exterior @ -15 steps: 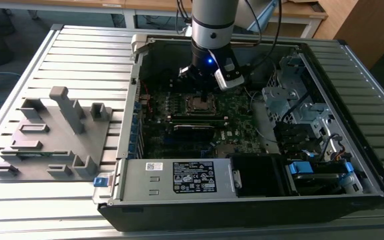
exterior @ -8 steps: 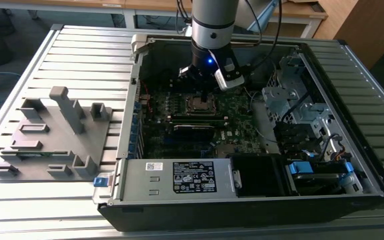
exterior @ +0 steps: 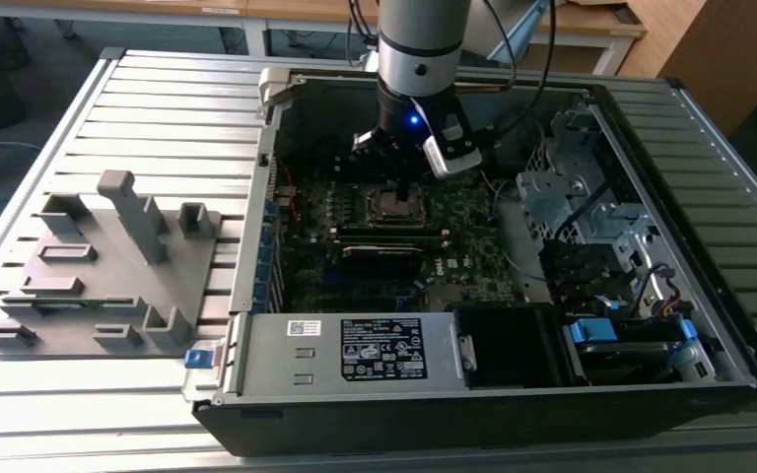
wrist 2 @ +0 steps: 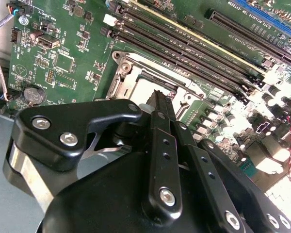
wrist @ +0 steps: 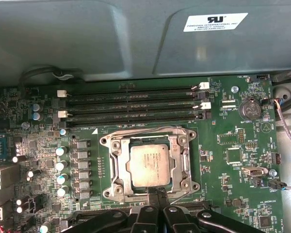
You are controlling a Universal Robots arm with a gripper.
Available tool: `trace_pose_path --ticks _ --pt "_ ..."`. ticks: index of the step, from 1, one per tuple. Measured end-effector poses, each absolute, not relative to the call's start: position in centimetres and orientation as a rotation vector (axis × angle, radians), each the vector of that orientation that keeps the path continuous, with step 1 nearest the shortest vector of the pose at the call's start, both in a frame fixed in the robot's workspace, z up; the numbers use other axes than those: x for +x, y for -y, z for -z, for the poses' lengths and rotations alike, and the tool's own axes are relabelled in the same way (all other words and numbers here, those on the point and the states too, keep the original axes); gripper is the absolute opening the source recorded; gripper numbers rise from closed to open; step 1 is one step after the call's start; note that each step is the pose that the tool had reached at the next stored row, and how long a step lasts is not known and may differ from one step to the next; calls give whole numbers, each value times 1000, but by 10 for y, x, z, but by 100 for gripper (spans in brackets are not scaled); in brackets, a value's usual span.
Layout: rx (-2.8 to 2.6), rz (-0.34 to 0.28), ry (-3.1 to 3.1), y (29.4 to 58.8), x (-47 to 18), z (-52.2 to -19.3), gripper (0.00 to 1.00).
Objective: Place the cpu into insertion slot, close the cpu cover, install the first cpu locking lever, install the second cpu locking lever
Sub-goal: 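Install the second cpu locking lever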
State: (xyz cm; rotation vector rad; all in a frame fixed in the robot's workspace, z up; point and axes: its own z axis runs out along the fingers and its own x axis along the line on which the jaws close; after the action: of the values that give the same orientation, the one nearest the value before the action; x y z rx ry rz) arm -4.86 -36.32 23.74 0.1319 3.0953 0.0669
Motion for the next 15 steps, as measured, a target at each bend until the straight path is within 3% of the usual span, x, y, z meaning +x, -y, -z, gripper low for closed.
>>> trace_pose_path --ticks 15 --pt "132 -68 -3095 380 -49 -237 10"
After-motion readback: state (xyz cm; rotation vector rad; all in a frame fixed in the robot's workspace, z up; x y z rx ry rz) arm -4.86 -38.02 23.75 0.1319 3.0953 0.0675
